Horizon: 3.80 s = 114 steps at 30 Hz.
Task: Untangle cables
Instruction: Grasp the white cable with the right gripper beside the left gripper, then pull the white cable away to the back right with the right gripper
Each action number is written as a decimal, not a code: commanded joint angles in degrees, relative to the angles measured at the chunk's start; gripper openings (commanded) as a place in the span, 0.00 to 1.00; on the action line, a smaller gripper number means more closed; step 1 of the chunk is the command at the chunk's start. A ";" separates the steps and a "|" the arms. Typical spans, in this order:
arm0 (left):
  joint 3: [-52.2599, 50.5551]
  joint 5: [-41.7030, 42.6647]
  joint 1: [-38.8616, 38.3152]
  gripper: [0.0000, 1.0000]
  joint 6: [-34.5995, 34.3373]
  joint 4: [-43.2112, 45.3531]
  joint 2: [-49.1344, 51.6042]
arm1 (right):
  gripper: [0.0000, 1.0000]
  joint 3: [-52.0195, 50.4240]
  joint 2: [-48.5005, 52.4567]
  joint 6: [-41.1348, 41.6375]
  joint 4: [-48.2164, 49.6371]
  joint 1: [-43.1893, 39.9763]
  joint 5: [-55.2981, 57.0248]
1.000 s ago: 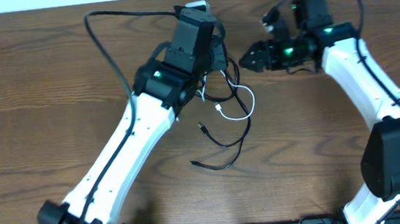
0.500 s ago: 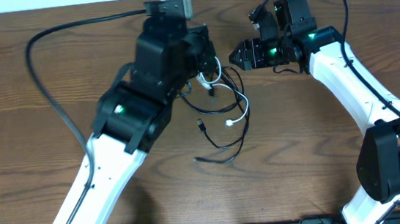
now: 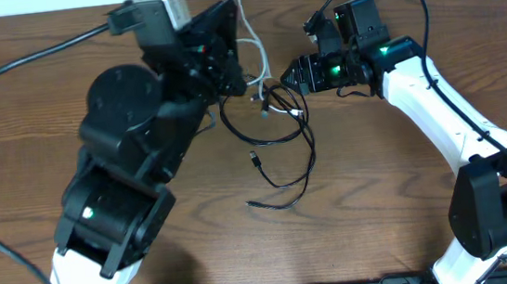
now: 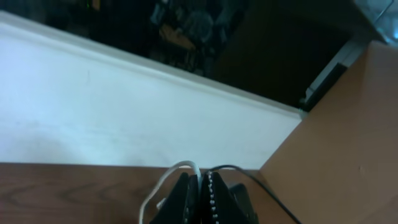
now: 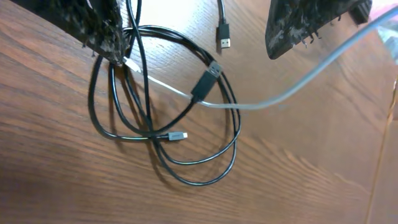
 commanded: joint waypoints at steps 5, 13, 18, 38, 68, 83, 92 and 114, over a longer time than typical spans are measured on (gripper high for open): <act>0.55 -1.27 -0.04 0.07 1.36 -1.51 -1.01 | 0.68 0.72 0.11 -13.33 5.18 -1.81 -24.55; 0.55 -1.27 -0.04 0.08 1.36 -1.81 -1.03 | 0.72 0.72 -1.36 -17.55 12.70 -3.37 -40.68; 0.55 -1.27 -0.04 0.07 1.36 0.15 -1.51 | 0.73 0.72 -1.36 -17.53 18.86 -3.28 -50.18; 0.55 1.38 -0.04 0.08 0.72 -2.34 -3.78 | 0.01 0.72 -1.36 3.65 36.81 2.82 -38.07; 0.52 -5.64 0.11 0.50 -1.20 -29.38 10.60 | 0.01 57.07 -3.72 3.34 -26.12 -8.66 12.02; 0.33 -5.84 0.22 0.50 -1.20 -29.35 11.34 | 0.01 56.08 4.94 11.26 -30.23 -8.26 27.76; 0.33 -5.84 0.22 0.50 -1.20 -29.38 11.34 | 0.01 56.08 18.10 14.05 -24.22 -4.72 27.10; 0.00 -5.81 0.22 0.50 -1.20 -29.59 11.80 | 0.01 56.13 21.24 1.99 -19.61 -14.14 47.06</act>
